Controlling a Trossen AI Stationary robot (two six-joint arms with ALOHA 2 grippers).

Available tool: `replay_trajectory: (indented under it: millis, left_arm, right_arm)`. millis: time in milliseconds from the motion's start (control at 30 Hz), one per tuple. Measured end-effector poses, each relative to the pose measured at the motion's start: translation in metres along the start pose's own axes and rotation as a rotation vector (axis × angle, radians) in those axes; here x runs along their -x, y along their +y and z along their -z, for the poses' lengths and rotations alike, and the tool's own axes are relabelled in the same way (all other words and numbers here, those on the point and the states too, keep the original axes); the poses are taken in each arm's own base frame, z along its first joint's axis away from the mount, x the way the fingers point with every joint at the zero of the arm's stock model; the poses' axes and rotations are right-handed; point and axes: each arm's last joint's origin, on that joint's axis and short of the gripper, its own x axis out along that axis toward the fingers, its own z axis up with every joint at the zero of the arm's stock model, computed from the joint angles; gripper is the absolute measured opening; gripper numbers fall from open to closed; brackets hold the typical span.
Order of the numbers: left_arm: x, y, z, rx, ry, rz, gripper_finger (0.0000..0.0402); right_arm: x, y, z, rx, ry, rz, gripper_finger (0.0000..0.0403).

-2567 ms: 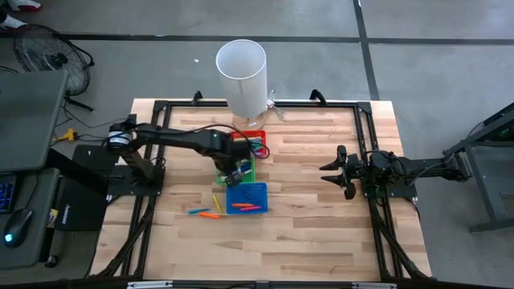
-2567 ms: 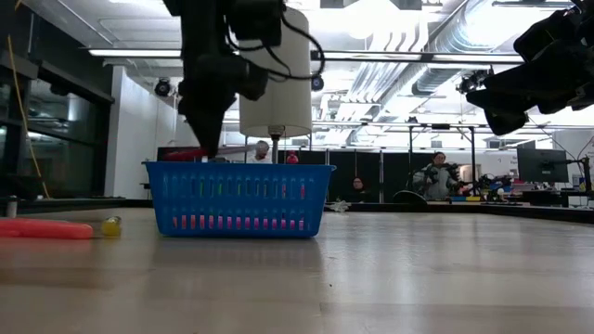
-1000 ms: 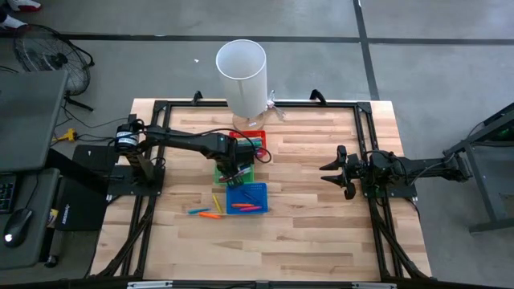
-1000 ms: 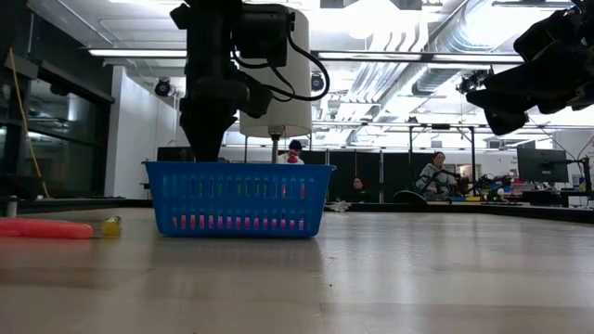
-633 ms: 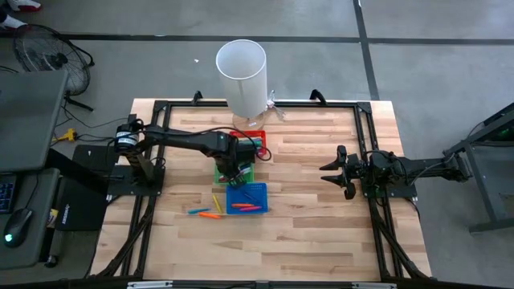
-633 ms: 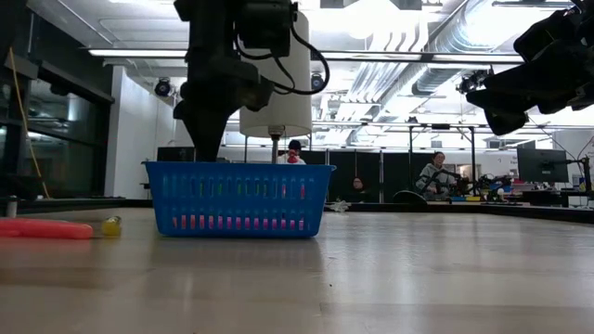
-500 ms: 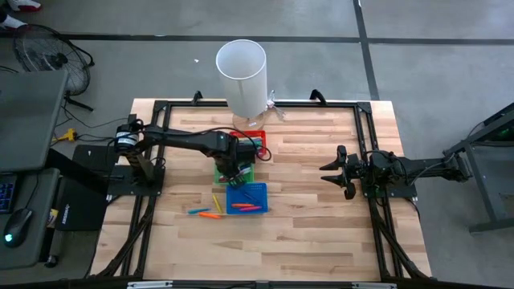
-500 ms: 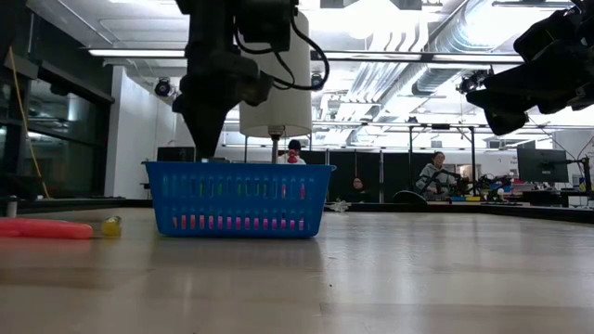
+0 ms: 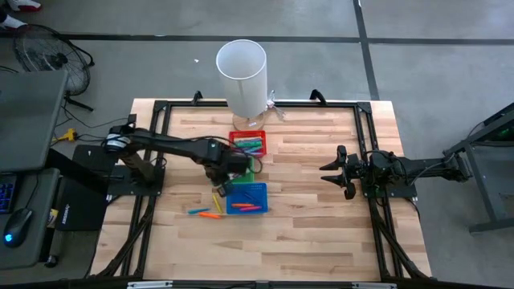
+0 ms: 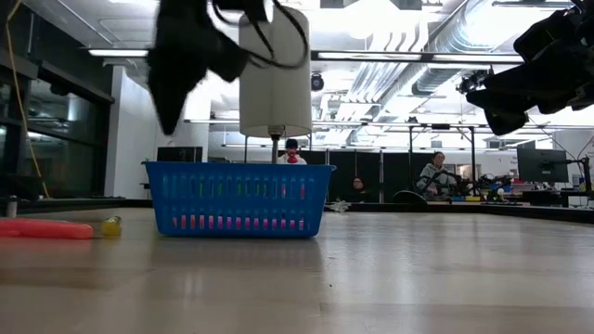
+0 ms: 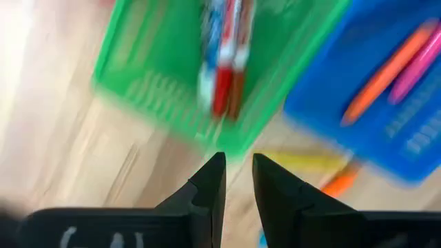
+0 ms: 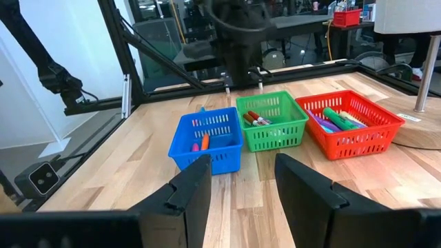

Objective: Pick & Place Markers
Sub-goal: Put the blue pen into the blue bin

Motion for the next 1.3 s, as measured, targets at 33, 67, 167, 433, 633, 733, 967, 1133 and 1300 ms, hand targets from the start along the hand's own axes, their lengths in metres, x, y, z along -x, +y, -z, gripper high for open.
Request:
replay_trajectory:
  millis: [33,67,167,433,633,733,967,1133,1300]
  left_arm:
    - [0.003,-0.001,0.005,-0.006,0.006,-0.009,0.0069]
    - [0.005,-0.004,0.007,-0.014,-0.012,-0.001,0.0069]
    - [0.005,-0.009,0.022,-0.04,0.011,-0.026,0.0069]
    - [0.002,-0.026,0.058,-0.093,0.012,-0.047,0.0069]
    - [-0.01,-0.037,0.091,-0.114,0.028,-0.061,0.0069]
    - [-0.016,-0.04,0.107,-0.127,0.041,-0.053,0.0069]
    - [-0.039,-0.048,0.128,-0.156,0.061,0.033,0.0069]
    - [-0.055,-0.049,0.137,-0.188,0.08,0.052,0.0069]
    - [-0.062,-0.048,0.14,-0.22,0.068,0.047,0.0069]
  right_arm:
    - [0.0,0.0,0.0,0.0,0.0,0.0,0.0149]
    - [0.0,0.0,0.0,-0.001,0.0,0.0,0.0149]
    - [0.0,0.0,0.0,0.0,0.002,0.001,0.0149]
    - [0.0,0.0,0.0,-0.001,0.003,0.001,0.0149]
    - [0.0,0.0,0.0,0.0,0.004,0.001,0.0149]
    - [0.0,0.0,0.0,-0.002,0.004,0.001,0.0149]
    - [0.0,0.0,0.0,0.0,0.005,0.001,0.0149]
    - [0.0,0.0,0.0,0.0,0.005,0.001,0.0149]
    - [0.0,0.0,0.0,0.0,0.006,0.001,0.0149]
